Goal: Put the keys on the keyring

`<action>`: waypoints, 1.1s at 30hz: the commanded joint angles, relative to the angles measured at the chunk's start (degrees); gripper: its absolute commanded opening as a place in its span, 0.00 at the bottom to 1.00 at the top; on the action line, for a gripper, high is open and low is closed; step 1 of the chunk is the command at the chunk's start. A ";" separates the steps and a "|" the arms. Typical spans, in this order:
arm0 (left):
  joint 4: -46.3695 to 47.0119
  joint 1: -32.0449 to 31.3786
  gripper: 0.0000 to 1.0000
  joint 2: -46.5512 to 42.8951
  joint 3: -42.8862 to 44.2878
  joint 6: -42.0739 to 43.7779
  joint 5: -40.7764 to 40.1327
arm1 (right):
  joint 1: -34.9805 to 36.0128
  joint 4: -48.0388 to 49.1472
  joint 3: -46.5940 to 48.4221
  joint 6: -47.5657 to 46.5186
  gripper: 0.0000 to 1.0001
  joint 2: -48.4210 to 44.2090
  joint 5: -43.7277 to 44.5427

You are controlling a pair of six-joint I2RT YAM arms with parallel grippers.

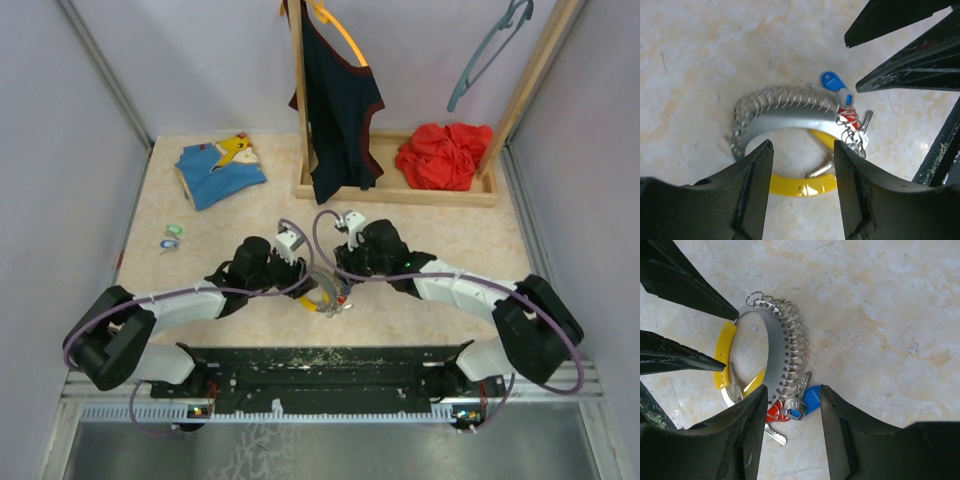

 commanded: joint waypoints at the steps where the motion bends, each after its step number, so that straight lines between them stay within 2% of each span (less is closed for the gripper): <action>1: -4.69 2.83 0.58 -2.71 -1.57 -6.70 -0.61 | -0.61 -0.27 6.14 0.96 0.45 4.96 -3.13; 17: -2.54 5.75 0.56 3.40 -2.09 -9.93 0.47 | -0.62 0.31 11.36 8.30 0.35 17.83 -4.72; 22: 0.16 5.81 0.56 6.40 -2.38 -11.99 1.12 | -0.63 0.72 11.92 9.40 0.26 22.02 -7.42; 30: 5.63 9.32 0.57 6.20 -3.60 -16.23 3.45 | -0.59 -2.43 14.21 6.71 0.01 19.04 -7.66; 33: 6.09 10.54 0.57 4.49 -3.41 -16.84 4.28 | -0.60 -3.47 14.92 5.11 0.00 16.84 -7.64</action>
